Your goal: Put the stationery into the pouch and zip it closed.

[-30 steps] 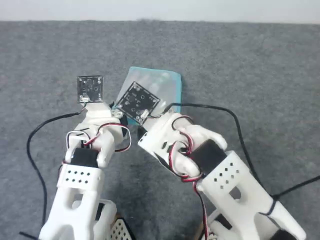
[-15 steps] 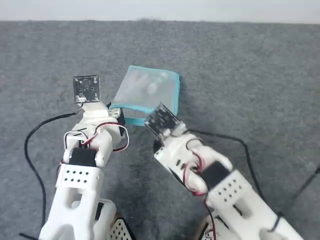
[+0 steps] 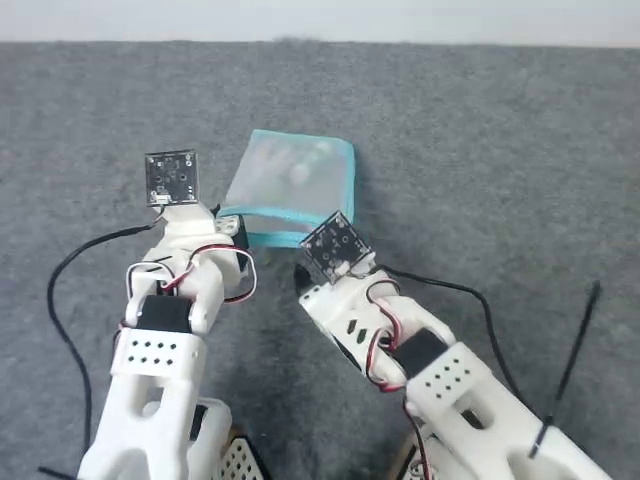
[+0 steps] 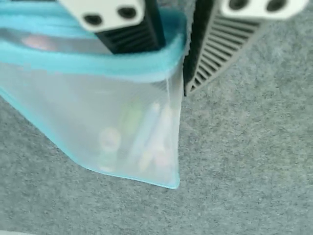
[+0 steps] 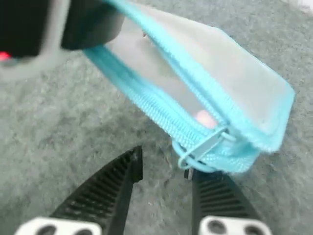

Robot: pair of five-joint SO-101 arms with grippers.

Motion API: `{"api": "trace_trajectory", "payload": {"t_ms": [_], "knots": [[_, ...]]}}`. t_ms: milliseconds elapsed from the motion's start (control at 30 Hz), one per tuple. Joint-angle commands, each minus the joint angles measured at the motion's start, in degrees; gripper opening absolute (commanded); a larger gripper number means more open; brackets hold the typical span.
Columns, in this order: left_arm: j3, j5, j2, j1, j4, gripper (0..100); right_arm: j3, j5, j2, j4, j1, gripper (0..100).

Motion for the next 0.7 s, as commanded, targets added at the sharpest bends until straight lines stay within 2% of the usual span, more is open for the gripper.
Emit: {"api": "trace_trajectory", "payload": {"t_ms": [0,133,300,567,667], "knots": [[-1.1,0.4,-0.4,0.4,-2.1,2,-0.4,-2.7,3.2,-6.1,1.0,15.5],[-1.2,0.4,-0.4,-0.1,-1.8,2,0.3,-2.5,2.9,-5.5,3.6,15.6],[-6.1,0.5,-0.5,0.4,3.3,2,1.0,-2.8,-2.2,-4.8,7.0,15.6],[-12.2,0.4,-1.0,0.4,10.0,2,7.6,-2.4,-11.7,-5.4,3.4,15.5],[-14.4,0.3,-1.0,-0.1,12.7,2,8.6,-2.3,-12.8,-5.5,4.8,15.5]]}}
